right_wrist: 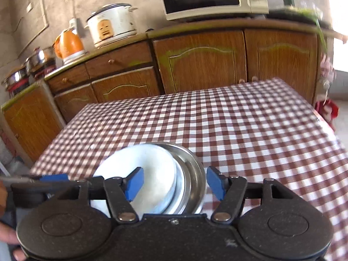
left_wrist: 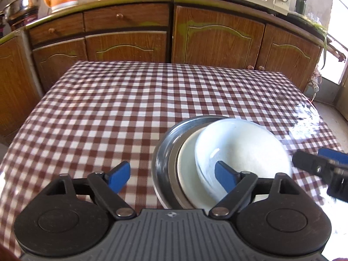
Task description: Organize plates and bowls
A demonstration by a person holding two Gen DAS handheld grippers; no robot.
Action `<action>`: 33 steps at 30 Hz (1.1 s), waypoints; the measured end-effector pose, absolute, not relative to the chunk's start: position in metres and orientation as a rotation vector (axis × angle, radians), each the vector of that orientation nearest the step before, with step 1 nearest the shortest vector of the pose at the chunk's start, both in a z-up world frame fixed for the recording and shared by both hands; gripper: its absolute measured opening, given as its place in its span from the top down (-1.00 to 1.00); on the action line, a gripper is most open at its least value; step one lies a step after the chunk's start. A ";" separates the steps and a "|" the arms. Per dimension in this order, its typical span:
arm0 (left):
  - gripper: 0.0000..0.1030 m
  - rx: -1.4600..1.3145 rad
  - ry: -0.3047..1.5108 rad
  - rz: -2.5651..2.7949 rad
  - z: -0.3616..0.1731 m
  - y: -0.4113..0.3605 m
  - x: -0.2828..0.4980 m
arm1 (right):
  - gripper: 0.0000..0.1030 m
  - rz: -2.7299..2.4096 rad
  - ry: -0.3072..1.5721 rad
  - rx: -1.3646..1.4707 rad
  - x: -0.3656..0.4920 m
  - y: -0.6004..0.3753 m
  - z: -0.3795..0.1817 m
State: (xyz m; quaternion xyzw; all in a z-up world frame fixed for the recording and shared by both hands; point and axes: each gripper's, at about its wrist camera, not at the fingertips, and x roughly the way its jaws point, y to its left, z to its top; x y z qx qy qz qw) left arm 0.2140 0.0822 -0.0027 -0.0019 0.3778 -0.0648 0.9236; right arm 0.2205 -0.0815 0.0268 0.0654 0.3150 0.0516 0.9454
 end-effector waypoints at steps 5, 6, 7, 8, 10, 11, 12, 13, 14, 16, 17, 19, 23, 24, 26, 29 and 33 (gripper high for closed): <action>-0.98 -0.009 0.775 -0.109 0.012 0.079 0.170 | -0.54 0.124 0.668 0.063 0.184 -0.075 0.034; -1.00 -0.010 0.775 -0.105 0.014 0.079 0.162 | -0.54 0.131 0.677 0.056 0.177 -0.073 0.035; -1.00 -0.008 0.776 -0.100 0.015 0.078 0.154 | -0.54 0.130 0.681 0.051 0.170 -0.073 0.035; -1.00 -0.002 0.780 -0.096 0.016 0.077 0.148 | -0.54 0.126 0.682 0.047 0.162 -0.074 0.035; -1.00 0.010 0.786 -0.090 0.018 0.075 0.134 | -0.54 0.124 0.691 0.038 0.148 -0.074 0.035; -1.00 0.011 0.789 -0.089 0.019 0.074 0.126 | -0.54 0.124 0.696 0.038 0.142 -0.075 0.036; -1.00 0.011 0.790 -0.091 0.020 0.073 0.119 | -0.54 0.123 0.700 0.040 0.135 -0.075 0.035; -1.00 0.010 0.791 -0.093 0.021 0.073 0.112 | -0.54 0.126 0.705 0.041 0.128 -0.075 0.036; -1.00 0.012 0.791 -0.096 0.022 0.071 0.107 | -0.54 0.130 0.710 0.040 0.123 -0.075 0.036; -1.00 0.030 0.789 -0.079 0.026 0.069 0.099 | -0.54 0.127 0.714 0.038 0.112 -0.076 0.037; -1.00 0.036 0.789 -0.072 0.027 0.069 0.095 | -0.54 0.123 0.717 0.042 0.107 -0.076 0.037; -1.00 0.033 0.791 -0.069 0.029 0.070 0.089 | -0.54 0.128 0.722 0.043 0.098 -0.077 0.038; -1.00 0.034 0.786 -0.066 0.032 0.070 0.078 | -0.55 0.121 0.726 0.039 0.087 -0.081 0.040; -1.00 0.035 0.782 -0.067 0.033 0.070 0.075 | -0.55 0.120 0.730 0.040 0.084 -0.082 0.040; -1.00 0.031 0.776 -0.079 0.035 0.070 0.071 | -0.55 0.128 0.740 0.036 0.079 -0.081 0.038; -1.00 0.045 0.769 -0.084 0.036 0.067 0.067 | -0.55 0.139 0.744 0.022 0.075 -0.079 0.038; -1.00 0.042 0.765 -0.089 0.037 0.066 0.062 | -0.55 0.146 0.744 0.016 0.071 -0.078 0.039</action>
